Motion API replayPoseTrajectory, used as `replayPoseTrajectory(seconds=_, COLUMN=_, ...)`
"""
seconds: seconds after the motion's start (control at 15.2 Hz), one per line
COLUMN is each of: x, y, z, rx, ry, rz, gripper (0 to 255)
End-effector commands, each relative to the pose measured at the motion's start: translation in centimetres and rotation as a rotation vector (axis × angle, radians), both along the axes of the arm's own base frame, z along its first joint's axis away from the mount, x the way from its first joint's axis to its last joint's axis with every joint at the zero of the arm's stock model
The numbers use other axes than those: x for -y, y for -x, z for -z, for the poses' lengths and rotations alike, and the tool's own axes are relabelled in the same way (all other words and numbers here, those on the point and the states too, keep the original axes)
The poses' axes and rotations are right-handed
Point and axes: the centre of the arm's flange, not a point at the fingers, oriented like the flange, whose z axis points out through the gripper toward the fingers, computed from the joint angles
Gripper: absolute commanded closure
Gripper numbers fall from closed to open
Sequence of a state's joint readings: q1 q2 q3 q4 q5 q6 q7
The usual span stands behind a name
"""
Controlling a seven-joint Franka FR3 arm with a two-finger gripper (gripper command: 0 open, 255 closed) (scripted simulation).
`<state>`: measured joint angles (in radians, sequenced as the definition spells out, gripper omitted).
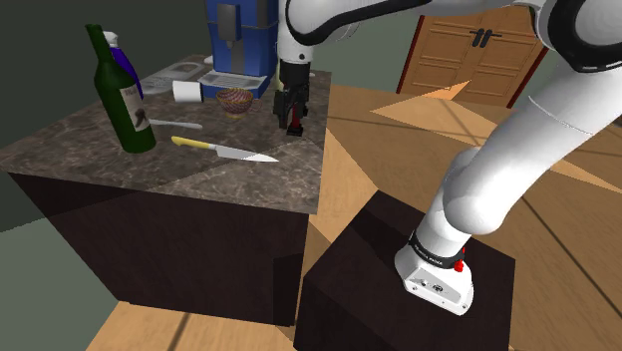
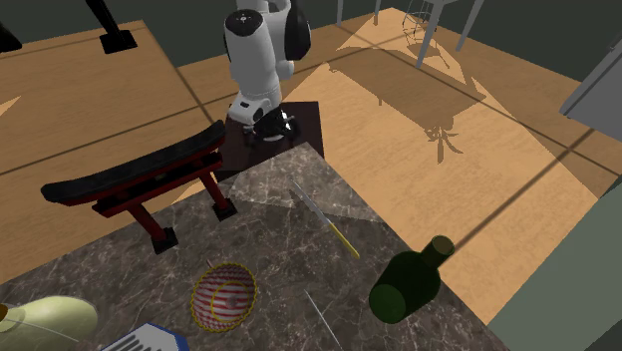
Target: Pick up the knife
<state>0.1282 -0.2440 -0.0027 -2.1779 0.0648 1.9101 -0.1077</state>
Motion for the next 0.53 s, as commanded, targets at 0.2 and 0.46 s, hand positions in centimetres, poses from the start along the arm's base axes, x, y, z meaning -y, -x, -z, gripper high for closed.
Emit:
replayPoseTrajectory(seconds=0.2, x=-3.6, y=-5.1, z=2.4, rx=0.019, ry=0.014, rz=-0.106, gripper=0)
replayPoseTrajectory(seconds=0.46, x=-6.8, y=-8.8, z=4.3, rx=0.034, ry=0.026, rz=-0.189, gripper=0)
